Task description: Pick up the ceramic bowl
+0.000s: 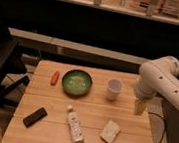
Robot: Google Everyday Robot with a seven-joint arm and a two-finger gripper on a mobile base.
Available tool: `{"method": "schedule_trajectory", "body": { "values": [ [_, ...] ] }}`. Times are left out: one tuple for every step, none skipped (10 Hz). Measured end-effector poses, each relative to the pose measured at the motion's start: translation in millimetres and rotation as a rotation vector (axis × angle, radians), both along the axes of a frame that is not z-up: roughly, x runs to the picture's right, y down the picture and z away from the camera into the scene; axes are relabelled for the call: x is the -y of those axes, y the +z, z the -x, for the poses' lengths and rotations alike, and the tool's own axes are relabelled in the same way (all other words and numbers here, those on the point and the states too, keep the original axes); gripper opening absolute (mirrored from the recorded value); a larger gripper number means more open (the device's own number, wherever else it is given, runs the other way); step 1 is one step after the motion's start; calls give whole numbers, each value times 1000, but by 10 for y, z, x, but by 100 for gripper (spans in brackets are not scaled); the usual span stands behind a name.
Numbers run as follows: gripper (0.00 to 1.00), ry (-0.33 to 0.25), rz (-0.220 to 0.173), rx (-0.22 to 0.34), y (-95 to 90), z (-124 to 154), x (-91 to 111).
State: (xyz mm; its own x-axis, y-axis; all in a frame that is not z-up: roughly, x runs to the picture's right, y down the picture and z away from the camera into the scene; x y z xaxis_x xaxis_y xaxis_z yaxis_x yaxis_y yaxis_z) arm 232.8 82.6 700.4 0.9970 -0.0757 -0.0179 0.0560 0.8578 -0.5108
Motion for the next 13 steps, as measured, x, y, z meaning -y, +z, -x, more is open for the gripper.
{"method": "schedule_trajectory", "body": {
  "values": [
    [80, -15, -5, 3, 19, 51, 23],
    [80, -32, -11, 8, 35, 67, 55],
    [80, -47, -14, 15, 42, 64, 63],
    [80, -58, -19, 21, 44, 70, 72],
    [80, -83, -27, 37, 67, 151, 105],
    [80, -103, -35, 52, 96, 272, 139],
    [80, -126, -43, 67, 129, 394, 175],
    [80, -139, -47, 72, 154, 440, 190],
    [80, -160, -53, 81, 179, 458, 207],
    [80, -176, -57, 90, 196, 482, 221],
    [80, -198, -63, 103, 218, 522, 243],
    [80, -215, -67, 114, 235, 560, 255],
    [80, -226, -72, 122, 248, 583, 265]
  ]
}}
